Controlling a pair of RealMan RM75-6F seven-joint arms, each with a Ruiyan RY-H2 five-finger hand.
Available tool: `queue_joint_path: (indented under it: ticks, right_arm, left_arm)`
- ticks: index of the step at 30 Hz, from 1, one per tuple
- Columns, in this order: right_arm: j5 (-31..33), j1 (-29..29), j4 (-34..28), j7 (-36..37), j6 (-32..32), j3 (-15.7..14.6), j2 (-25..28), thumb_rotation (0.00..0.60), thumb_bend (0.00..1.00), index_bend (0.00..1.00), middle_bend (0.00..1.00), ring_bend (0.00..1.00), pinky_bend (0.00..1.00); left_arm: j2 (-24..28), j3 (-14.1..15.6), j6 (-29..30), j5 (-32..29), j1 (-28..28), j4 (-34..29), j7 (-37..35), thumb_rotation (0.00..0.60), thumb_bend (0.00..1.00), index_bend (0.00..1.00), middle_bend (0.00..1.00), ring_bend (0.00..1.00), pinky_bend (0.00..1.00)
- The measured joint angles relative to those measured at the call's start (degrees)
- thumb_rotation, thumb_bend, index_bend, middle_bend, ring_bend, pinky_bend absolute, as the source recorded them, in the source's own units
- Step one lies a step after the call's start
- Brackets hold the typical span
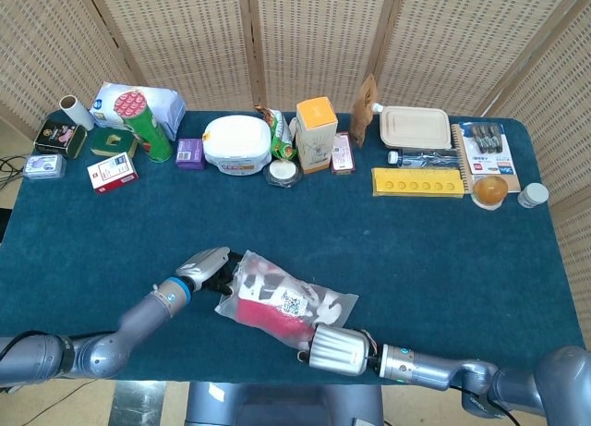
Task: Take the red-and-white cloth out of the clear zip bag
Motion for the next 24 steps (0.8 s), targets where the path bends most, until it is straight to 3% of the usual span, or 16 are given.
queue_joint_path:
  ticks: [8, 24]
  right_arm:
    - [0.0, 0.2, -0.1, 0.7, 0.5, -0.4, 0.0, 0.600, 0.57, 0.69, 0.88, 1.00, 0.91]
    - [0.1, -0.2, 0.2, 1.0, 3.4, -0.7, 1.3, 0.600, 0.61, 0.77, 0.91, 1.00, 0.94]
  left_arm:
    - [-0.5, 0.2, 0.4, 0.6, 0.1, 0.3, 0.1, 0.600, 0.54, 0.88, 1.00, 1.00, 0.97]
    - [0.1, -0.2, 1.9, 3.0, 1.2, -0.1, -0.2, 0.600, 0.54, 0.88, 1.00, 1.00, 0.97]
